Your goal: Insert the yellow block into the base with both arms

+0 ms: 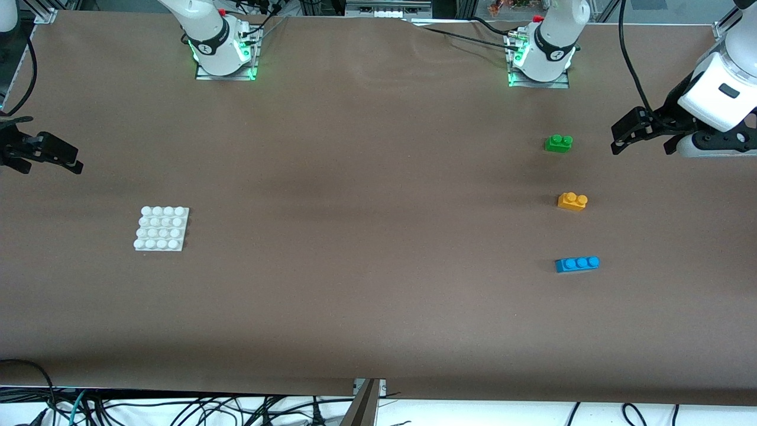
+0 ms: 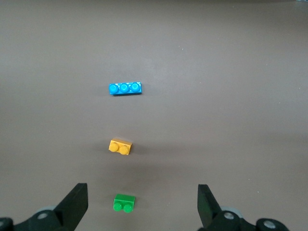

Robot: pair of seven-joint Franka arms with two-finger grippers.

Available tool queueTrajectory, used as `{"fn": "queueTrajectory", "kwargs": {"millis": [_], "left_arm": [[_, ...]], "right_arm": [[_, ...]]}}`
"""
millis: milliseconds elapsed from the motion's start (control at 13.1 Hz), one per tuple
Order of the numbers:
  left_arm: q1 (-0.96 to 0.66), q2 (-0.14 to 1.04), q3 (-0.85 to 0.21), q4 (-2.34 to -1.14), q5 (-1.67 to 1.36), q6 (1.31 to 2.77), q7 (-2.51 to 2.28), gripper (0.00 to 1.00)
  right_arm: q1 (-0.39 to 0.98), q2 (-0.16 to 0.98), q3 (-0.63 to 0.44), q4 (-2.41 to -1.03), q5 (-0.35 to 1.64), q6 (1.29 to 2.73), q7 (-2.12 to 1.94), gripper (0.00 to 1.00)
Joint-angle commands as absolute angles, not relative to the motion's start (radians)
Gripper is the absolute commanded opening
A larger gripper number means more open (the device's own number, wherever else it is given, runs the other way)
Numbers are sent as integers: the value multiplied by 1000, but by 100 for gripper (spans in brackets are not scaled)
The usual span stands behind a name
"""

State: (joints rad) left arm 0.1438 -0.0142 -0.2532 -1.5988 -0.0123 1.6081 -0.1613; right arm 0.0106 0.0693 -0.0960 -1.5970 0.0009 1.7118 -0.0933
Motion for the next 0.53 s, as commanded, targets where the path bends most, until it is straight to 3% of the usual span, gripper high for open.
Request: {"fn": "queueTrajectory", "kwargs": {"millis": [0, 458], "left_arm": [[152, -43, -252, -1615, 3, 1585, -176, 100], [152, -37, -253, -1605, 2, 1585, -176, 100]], "right_arm": [[-6, 61, -81, -1600, -2, 1703, -95, 100], [-5, 61, -81, -1598, -2, 1704, -97, 100]]}}
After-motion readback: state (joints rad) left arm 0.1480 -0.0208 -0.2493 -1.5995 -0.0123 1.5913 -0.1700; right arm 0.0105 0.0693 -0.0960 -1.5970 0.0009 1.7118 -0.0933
